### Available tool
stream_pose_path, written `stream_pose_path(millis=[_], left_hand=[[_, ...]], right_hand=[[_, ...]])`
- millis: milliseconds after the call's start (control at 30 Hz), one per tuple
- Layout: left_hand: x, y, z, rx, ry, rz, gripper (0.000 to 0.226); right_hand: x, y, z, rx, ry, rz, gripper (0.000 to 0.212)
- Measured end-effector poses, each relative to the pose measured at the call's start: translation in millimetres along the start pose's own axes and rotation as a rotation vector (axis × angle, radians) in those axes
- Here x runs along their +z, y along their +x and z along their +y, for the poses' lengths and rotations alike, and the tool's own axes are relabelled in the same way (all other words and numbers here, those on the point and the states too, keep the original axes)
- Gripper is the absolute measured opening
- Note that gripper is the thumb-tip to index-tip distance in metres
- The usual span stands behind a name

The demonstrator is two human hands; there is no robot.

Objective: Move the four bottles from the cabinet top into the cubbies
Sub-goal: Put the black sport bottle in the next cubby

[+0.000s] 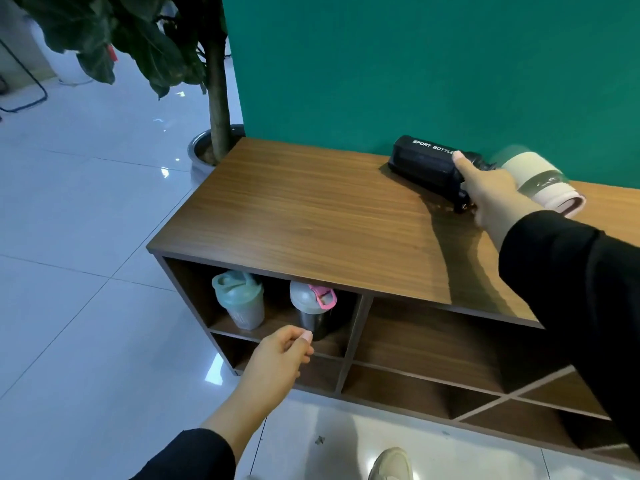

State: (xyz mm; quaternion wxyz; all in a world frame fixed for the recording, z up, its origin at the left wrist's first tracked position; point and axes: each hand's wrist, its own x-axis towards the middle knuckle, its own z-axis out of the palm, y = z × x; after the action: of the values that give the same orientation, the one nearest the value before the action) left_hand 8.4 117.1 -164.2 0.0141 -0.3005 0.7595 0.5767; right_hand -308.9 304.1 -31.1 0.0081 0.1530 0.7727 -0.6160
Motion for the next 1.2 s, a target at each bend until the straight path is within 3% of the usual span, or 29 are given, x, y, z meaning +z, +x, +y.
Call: stream_pose_path(millis=[233,333,467,667,900,1100,1200], left_hand=[[3,5,-2,-0.002,-0.005,0.004,0.022],[5,5,-2,-0.002,-0.002,0.002,0.022],[6,5,-1,-0.007,-0.014,0.015,0.023],[3,3,1,-0.001,-0.008,0.026,0.024],[0,-7,4,0.040,-0.003,0.032,0.024],[-5,-27,19,0.126,-0.309,0.058,0.031],[-8,-38,29,0.048,-0.645,-0.156,0.060]], right_hand=[[12,13,4,-0.013,0.012,0.014,0.110],[11,9,4,-0.093,0.037,0.006,0.096],[12,3,6,-0.053,0.095,0.046,0.089],[6,-14,12,-0.165,0.065,0.031,0.105],[-7,-66,14,-0.380,0.053,-0.094,0.101],[-52,-155,19,-0.638,-0.037,-0.246,0.098],[-80,-205,42,-0.768,-0.154,-0.368,0.097]])
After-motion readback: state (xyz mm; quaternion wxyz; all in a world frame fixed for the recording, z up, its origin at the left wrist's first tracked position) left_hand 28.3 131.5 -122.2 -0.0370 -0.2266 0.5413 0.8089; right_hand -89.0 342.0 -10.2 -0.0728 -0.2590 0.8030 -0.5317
